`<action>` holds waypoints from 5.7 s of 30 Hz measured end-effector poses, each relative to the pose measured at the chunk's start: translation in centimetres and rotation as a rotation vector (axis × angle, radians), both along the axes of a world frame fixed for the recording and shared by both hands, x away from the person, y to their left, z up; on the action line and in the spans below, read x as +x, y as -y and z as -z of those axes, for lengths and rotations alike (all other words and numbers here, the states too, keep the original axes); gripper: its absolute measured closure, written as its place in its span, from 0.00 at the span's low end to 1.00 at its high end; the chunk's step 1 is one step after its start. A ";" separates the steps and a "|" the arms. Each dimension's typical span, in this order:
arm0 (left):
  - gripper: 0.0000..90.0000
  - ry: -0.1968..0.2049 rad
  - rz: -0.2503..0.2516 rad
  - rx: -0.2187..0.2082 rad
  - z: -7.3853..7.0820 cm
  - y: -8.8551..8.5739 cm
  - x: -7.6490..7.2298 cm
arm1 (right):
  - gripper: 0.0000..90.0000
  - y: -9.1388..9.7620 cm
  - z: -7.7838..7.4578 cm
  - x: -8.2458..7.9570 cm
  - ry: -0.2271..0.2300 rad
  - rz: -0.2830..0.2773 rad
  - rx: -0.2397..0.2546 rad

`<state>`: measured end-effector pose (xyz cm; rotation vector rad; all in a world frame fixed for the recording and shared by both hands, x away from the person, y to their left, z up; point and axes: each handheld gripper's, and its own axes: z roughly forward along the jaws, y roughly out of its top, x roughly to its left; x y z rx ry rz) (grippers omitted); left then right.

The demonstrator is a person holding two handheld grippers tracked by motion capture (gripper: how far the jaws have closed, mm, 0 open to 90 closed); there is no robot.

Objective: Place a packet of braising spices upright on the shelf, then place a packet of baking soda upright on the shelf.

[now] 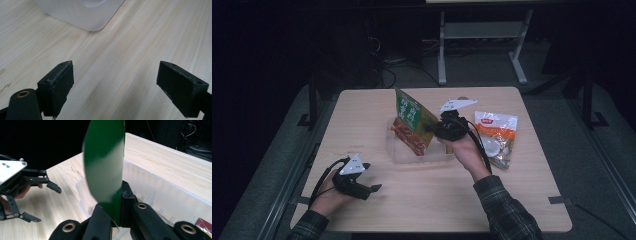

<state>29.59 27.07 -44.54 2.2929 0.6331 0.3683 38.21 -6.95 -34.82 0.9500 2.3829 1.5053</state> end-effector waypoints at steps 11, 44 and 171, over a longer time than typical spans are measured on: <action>0.15 -0.004 0.000 -0.006 0.0 0.1 0.0 | 0.98 -1.6 0.0 0.7 -0.012 0.005 -0.048; 0.16 -0.044 -0.010 -0.074 0.1 -0.4 0.4 | 0.44 0.8 -0.2 -2.4 0.032 -0.045 -0.045; 0.15 -0.050 0.001 -0.098 -0.2 0.3 -0.1 | 1.00 12.9 9.1 -5.8 -0.130 -0.201 -0.383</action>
